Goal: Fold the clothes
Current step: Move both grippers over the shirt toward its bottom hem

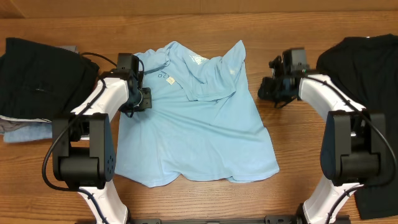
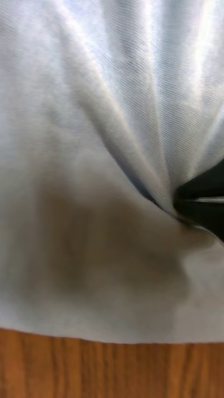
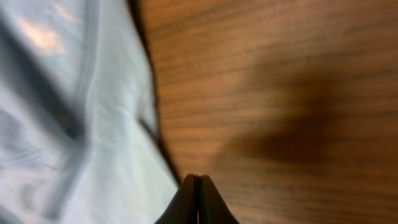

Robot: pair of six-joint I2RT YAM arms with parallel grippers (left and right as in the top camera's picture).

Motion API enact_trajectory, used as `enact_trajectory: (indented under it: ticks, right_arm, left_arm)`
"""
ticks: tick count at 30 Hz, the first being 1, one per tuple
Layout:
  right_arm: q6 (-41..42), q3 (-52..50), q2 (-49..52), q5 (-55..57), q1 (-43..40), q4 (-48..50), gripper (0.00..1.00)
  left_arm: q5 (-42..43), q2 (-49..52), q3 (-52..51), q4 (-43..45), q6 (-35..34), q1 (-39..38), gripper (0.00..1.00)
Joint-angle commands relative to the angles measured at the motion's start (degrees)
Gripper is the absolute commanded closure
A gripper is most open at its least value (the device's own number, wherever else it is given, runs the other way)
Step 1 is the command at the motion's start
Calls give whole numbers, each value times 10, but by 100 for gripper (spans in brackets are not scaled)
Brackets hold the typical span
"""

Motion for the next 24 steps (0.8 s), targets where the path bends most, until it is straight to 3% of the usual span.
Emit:
enact_trajectory:
  ticks: [1,3,7,11,18,19,21,24]
  right_arm:
    - [-2,147,-13,16,5,-92,96]
    - [-2,212,-22,18,5,-181,96]
    - [-2,261,-54,18,5,-314,96]
    - [-1,261,-72,18,4,-410,96]
    - [24,252,-132,18,4,-522,96]
    - [31,245,-144,18,5,-528,96]
    - [47,208,-185,18,8,-529,96]
    - [68,143,-240,18,17,-509,96]
  left_arm:
    - [9,-19,76,-36,9,0,69]
    - [54,-47,132,-76,3,0,58]
    - [103,-110,213,-194,-25,0,55]
    - [103,-169,220,-279,-28,0,69]
    - [103,-253,211,-418,-60,-1,77]
    - [102,-259,206,-428,-60,-2,77]
    - [100,-276,174,-442,-59,-7,96]
    - [100,-294,106,-433,-59,-9,96]
